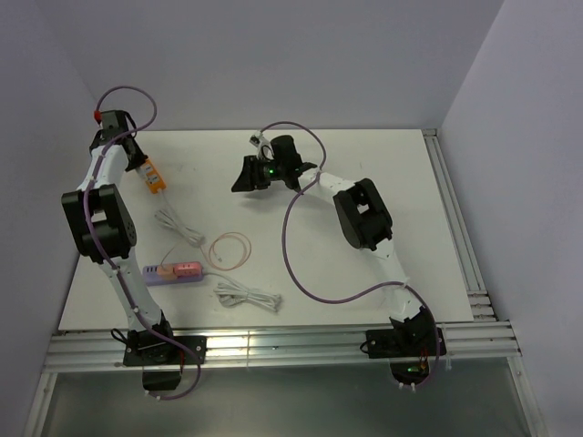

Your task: Insert the plug

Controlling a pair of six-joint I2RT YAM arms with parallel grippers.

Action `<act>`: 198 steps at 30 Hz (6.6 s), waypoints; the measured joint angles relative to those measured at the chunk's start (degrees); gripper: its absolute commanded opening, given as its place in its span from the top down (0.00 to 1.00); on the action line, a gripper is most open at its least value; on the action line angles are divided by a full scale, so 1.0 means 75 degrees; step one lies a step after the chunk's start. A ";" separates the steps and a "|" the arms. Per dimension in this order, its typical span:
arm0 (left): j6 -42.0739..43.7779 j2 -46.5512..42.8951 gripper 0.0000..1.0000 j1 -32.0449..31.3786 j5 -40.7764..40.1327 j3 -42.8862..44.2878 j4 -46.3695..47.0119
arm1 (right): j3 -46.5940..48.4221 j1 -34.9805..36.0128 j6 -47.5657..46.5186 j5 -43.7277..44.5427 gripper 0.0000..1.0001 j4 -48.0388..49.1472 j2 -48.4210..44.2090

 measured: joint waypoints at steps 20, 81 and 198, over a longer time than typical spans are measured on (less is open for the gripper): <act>0.0006 0.0023 1.00 -0.0192 -0.0105 -0.0143 0.0050 | 0.0000 -0.0055 0.0219 -0.0187 0.42 0.0146 0.0000; 0.0256 0.0338 1.00 -0.0580 -0.0460 -0.0487 0.1349 | 0.0134 -0.0067 0.0224 -0.0347 0.42 0.0047 0.0052; -0.0568 0.0647 1.00 -0.1865 -0.0437 0.0391 0.0035 | -0.2736 0.2282 0.0157 0.2468 1.00 0.0603 -0.1445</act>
